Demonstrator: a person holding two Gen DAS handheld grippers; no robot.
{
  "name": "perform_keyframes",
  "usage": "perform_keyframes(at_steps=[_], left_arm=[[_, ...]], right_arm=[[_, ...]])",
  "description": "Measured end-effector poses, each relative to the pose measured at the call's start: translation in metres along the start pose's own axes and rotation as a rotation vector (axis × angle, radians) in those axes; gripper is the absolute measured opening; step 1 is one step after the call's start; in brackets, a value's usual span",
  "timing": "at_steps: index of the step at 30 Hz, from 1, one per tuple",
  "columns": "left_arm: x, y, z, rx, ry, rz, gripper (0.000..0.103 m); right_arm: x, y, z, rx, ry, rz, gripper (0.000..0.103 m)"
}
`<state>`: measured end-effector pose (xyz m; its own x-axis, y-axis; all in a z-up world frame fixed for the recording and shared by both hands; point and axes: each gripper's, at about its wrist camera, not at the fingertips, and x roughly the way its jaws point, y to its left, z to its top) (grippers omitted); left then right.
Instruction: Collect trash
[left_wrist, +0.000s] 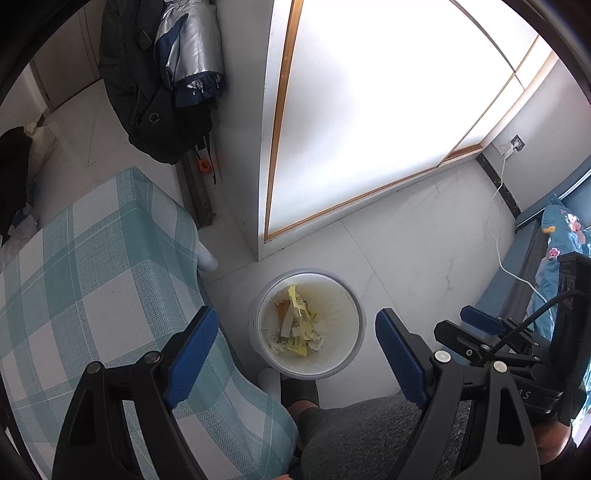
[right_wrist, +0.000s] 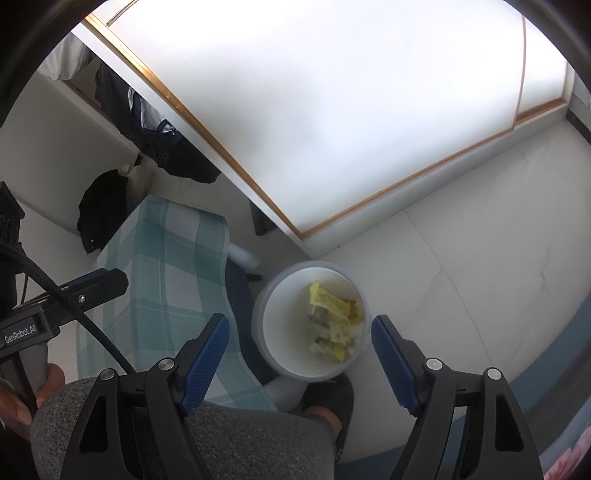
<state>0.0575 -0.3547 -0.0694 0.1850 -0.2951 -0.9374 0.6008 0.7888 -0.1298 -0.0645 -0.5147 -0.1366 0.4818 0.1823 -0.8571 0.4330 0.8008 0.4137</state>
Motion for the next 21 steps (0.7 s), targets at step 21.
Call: perform_keyframes(at_steps=[21], left_arm=[[0.0078, -0.0005, 0.0031, -0.016, 0.027, 0.018, 0.085]], right_arm=[[-0.0012, -0.0015, 0.0033, 0.0, -0.006, 0.02, 0.079]])
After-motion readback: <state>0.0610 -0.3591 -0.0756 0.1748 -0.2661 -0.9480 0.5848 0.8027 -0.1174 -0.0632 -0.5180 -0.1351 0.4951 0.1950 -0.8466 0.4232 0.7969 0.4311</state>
